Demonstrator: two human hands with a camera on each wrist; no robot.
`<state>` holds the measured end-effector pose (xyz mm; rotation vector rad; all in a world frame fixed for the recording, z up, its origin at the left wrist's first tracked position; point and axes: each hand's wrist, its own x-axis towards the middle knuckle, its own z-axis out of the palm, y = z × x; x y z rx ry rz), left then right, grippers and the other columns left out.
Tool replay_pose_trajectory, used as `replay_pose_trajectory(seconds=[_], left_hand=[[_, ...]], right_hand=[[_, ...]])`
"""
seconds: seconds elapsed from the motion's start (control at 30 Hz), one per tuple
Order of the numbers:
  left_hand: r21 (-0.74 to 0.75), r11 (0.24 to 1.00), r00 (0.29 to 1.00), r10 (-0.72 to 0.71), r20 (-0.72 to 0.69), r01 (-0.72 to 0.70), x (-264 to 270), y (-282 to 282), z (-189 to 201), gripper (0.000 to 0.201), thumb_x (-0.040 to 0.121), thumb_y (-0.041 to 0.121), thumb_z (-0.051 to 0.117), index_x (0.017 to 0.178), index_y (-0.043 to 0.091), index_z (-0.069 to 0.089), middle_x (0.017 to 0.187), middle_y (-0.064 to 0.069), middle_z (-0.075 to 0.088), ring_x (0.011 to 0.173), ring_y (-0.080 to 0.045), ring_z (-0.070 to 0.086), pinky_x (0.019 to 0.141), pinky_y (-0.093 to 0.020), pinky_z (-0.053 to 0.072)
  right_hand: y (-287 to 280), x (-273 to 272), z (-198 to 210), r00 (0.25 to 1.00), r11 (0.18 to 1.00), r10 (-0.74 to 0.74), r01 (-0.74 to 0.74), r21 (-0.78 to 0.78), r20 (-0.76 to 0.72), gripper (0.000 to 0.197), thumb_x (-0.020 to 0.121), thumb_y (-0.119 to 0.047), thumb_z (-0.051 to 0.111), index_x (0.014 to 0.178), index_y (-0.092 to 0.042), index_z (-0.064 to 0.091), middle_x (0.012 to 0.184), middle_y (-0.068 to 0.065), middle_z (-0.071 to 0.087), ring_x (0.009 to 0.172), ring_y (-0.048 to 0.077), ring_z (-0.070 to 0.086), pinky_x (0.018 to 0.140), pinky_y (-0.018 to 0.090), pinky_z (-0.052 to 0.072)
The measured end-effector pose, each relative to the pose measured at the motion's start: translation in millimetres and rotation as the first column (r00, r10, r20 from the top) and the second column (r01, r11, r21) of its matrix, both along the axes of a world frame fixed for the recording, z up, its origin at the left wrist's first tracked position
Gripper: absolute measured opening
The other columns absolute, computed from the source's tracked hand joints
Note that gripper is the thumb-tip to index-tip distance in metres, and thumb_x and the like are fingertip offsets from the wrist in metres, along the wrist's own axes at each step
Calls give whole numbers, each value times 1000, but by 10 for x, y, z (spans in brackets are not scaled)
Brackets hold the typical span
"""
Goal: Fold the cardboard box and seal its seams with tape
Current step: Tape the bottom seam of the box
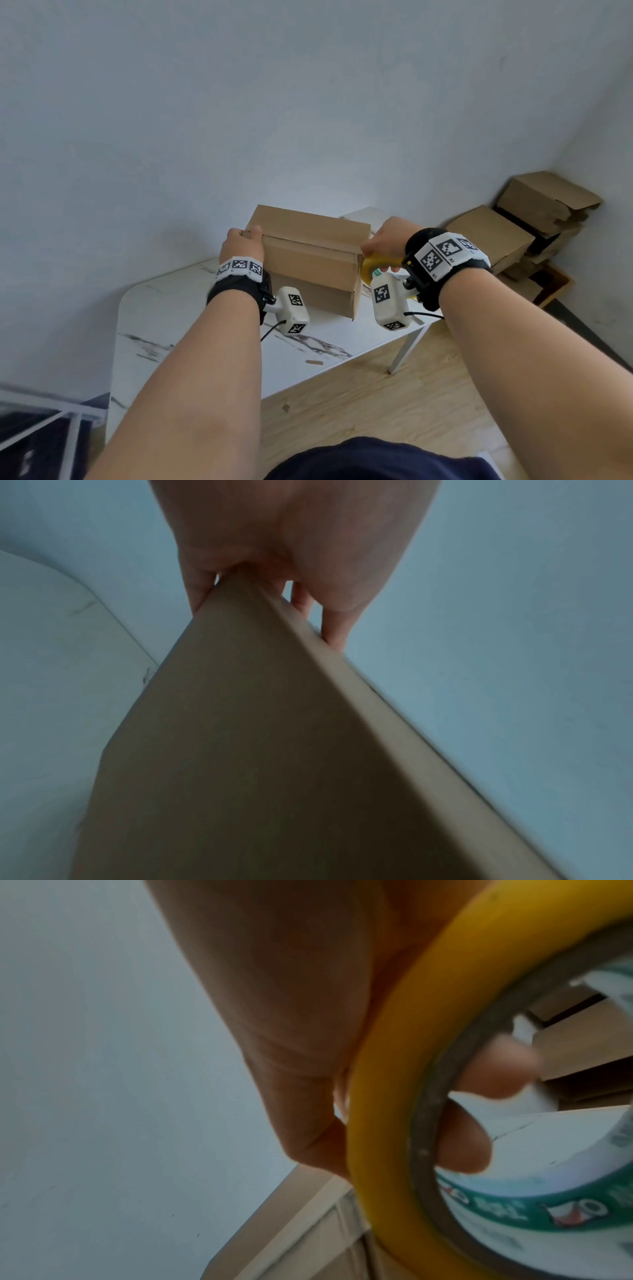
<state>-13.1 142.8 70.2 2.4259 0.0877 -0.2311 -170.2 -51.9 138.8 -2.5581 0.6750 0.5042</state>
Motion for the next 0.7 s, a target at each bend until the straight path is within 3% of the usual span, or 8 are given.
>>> replay_pose_trajectory(seconds=[0.1,0.27,0.37,0.43,0.6,0.7], left_hand=[[-23,999,999,27,28,-26,84,196,-8,46,96,41,41,123,7,53,121,-15,60,109,-34,57,86,-37,43],[75,993,995,84,58,-89,214,511,-27,46,96,44,41,121,8,55,122,-14,60,114,-35,53,92,-40,42],[111,985,989,120,81,-129,323,706,-68,46,95,44,42,120,9,56,122,-15,60,114,-36,53,93,-42,43],[124,981,985,141,97,-152,382,826,-96,45,95,44,43,121,9,56,122,-14,60,114,-36,53,92,-43,44],[178,976,989,113,96,-129,454,1022,-214,42,98,41,37,128,14,47,124,-13,58,115,-37,53,90,-44,44],[313,945,993,59,107,-90,419,1002,-222,49,98,44,32,134,12,41,131,-14,53,121,-34,49,98,-49,40]], right_hand=[[55,138,-65,979,968,-194,182,170,58,22,85,-31,68,80,-10,63,68,4,65,54,16,61,51,22,47],[255,354,-198,982,962,-161,134,238,101,24,84,-33,68,70,-15,61,65,3,64,55,16,60,53,23,48],[403,434,-264,986,958,-123,89,272,112,25,79,-30,64,63,-13,57,57,2,58,50,17,50,51,22,42],[517,477,-324,988,953,-105,67,295,116,21,76,-31,62,63,-14,59,56,3,54,49,16,45,50,22,39],[718,705,-381,984,949,-132,91,302,118,24,73,-35,68,65,-13,63,59,4,58,51,17,48,53,26,40],[772,822,-352,985,964,-145,119,237,92,27,73,-37,68,70,-11,65,60,3,61,51,18,51,52,24,40]])
